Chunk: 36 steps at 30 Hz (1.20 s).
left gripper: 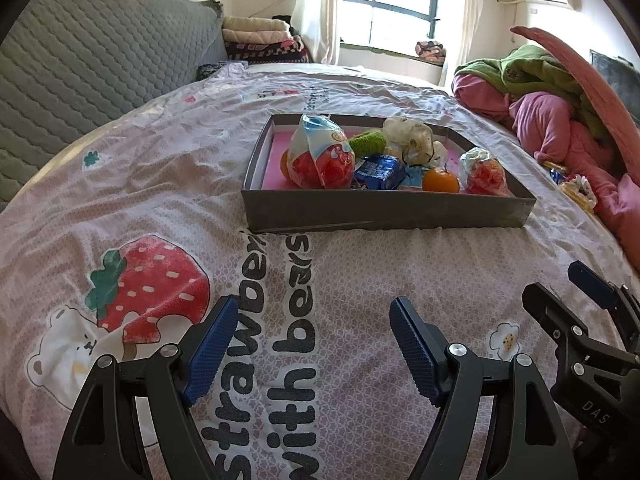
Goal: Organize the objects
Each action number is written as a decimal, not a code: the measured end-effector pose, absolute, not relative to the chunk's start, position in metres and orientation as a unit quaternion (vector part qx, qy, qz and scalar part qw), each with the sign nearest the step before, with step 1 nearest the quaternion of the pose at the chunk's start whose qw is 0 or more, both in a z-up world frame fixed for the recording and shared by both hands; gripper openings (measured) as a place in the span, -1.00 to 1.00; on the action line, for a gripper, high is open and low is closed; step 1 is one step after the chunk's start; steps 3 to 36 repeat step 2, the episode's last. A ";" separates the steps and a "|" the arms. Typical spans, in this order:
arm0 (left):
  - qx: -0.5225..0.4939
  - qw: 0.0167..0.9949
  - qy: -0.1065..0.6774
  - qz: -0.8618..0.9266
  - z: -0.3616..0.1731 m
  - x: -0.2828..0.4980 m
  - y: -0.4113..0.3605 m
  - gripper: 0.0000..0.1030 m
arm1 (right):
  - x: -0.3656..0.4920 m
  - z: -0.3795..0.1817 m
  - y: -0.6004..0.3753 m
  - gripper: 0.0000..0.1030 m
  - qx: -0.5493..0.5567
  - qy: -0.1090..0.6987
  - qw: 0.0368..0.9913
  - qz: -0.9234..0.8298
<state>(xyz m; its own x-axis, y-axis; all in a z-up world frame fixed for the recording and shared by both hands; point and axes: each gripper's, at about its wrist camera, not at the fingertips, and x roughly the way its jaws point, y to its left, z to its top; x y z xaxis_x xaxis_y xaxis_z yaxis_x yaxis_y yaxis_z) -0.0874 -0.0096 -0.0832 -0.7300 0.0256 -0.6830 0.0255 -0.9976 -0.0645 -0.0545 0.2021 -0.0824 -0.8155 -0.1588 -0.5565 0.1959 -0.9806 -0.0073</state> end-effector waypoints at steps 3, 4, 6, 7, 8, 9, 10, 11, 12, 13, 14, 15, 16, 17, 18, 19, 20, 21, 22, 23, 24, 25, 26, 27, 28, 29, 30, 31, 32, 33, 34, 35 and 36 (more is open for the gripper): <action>-0.366 -0.003 -0.036 0.930 -0.083 -0.087 -0.011 0.54 | -0.055 -0.082 0.202 0.54 0.289 0.032 0.093 -0.952; -0.366 -0.003 -0.036 0.930 -0.083 -0.087 -0.011 0.54 | -0.055 -0.082 0.202 0.54 0.289 0.032 0.093 -0.952; -0.366 -0.003 -0.036 0.930 -0.083 -0.087 -0.011 0.54 | -0.055 -0.082 0.202 0.54 0.289 0.032 0.093 -0.952; -0.366 -0.003 -0.036 0.930 -0.083 -0.087 -0.011 0.54 | -0.055 -0.082 0.202 0.54 0.289 0.032 0.093 -0.952; -0.366 -0.003 -0.036 0.930 -0.083 -0.087 -0.011 0.54 | -0.055 -0.082 0.202 0.54 0.289 0.032 0.093 -0.952; -0.366 -0.003 -0.036 0.930 -0.083 -0.087 -0.011 0.54 | -0.055 -0.082 0.202 0.54 0.289 0.032 0.093 -0.952; -0.366 -0.003 -0.036 0.930 -0.083 -0.087 -0.011 0.54 | -0.055 -0.082 0.202 0.54 0.289 0.032 0.093 -0.952; -0.366 -0.003 -0.036 0.930 -0.083 -0.087 -0.011 0.54 | -0.055 -0.082 0.202 0.54 0.289 0.032 0.093 -0.952; -0.366 -0.003 -0.036 0.930 -0.083 -0.087 -0.011 0.54 | -0.055 -0.082 0.202 0.54 0.289 0.032 0.093 -0.952; -0.366 -0.003 -0.036 0.930 -0.083 -0.087 -0.011 0.54 | -0.055 -0.082 0.202 0.54 0.289 0.032 0.093 -0.952; -0.366 -0.003 -0.036 0.930 -0.083 -0.087 -0.011 0.54 | -0.055 -0.082 0.202 0.54 0.289 0.032 0.093 -0.952; -0.366 -0.003 -0.036 0.930 -0.083 -0.087 -0.011 0.54 | -0.055 -0.082 0.202 0.54 0.289 0.032 0.093 -0.952; -0.366 -0.003 -0.036 0.930 -0.083 -0.087 -0.011 0.54 | -0.055 -0.082 0.202 0.54 0.289 0.032 0.093 -0.952; -0.366 -0.003 -0.036 0.930 -0.083 -0.087 -0.011 0.54 | -0.055 -0.082 0.202 0.54 0.289 0.032 0.093 -0.952; -0.366 -0.003 -0.036 0.930 -0.083 -0.087 -0.011 0.54 | -0.055 -0.082 0.202 0.54 0.289 0.032 0.093 -0.952; -0.366 -0.003 -0.036 0.930 -0.083 -0.087 -0.011 0.54 | -0.055 -0.082 0.202 0.54 0.289 0.032 0.093 -0.952; -0.366 -0.003 -0.036 0.930 -0.083 -0.087 -0.011 0.54 | -0.055 -0.082 0.202 0.54 0.289 0.032 0.093 -0.952; -0.366 -0.003 -0.036 0.930 -0.083 -0.087 -0.011 0.54 | -0.055 -0.082 0.202 0.54 0.289 0.032 0.093 -0.952; -0.366 -0.003 -0.036 0.930 -0.083 -0.087 -0.011 0.54 | -0.055 -0.082 0.202 0.54 0.289 0.032 0.093 -0.952; -0.366 -0.003 -0.036 0.930 -0.083 -0.087 -0.011 0.54 | -0.055 -0.082 0.202 0.54 0.289 0.032 0.093 -0.952; -0.366 -0.003 -0.036 0.930 -0.083 -0.087 -0.011 0.54 | -0.055 -0.082 0.202 0.54 0.289 0.032 0.093 -0.952; -0.366 -0.003 -0.036 0.930 -0.083 -0.087 -0.011 0.54 | -0.055 -0.082 0.202 0.54 0.289 0.032 0.093 -0.952; -0.366 -0.003 -0.036 0.930 -0.083 -0.087 -0.011 0.54 | -0.055 -0.082 0.202 0.54 0.289 0.032 0.093 -0.952; -0.366 -0.003 -0.036 0.930 -0.083 -0.087 -0.011 0.54 | -0.055 -0.082 0.202 0.54 0.289 0.032 0.093 -0.952; -0.366 -0.003 -0.036 0.930 -0.083 -0.087 -0.011 0.54 | -0.055 -0.082 0.202 0.54 0.289 0.032 0.093 -0.952; -0.366 -0.003 -0.036 0.930 -0.083 -0.087 -0.011 0.54 | -0.055 -0.082 0.202 0.54 0.289 0.032 0.093 -0.952; -0.366 -0.003 -0.036 0.930 -0.083 -0.087 -0.011 0.54 | -0.055 -0.082 0.202 0.54 0.289 0.032 0.093 -0.952; -0.366 -0.003 -0.036 0.930 -0.083 -0.087 -0.011 0.54 | -0.055 -0.082 0.202 0.54 0.289 0.032 0.093 -0.952; -0.366 -0.003 -0.036 0.930 -0.083 -0.087 -0.011 0.54 | -0.055 -0.082 0.202 0.54 0.289 0.032 0.093 -0.952; -0.366 -0.003 -0.036 0.930 -0.083 -0.087 -0.011 0.54 | -0.055 -0.082 0.202 0.54 0.289 0.032 0.093 -0.952; -0.366 -0.003 -0.036 0.930 -0.083 -0.087 -0.011 0.54 | -0.055 -0.082 0.202 0.54 0.289 0.032 0.093 -0.952; -0.366 -0.003 -0.036 0.930 -0.083 -0.087 -0.011 0.54 | -0.055 -0.082 0.202 0.54 0.289 0.032 0.093 -0.952; -0.366 -0.003 -0.036 0.930 -0.083 -0.087 -0.011 0.54 | -0.055 -0.082 0.202 0.54 0.289 0.032 0.093 -0.952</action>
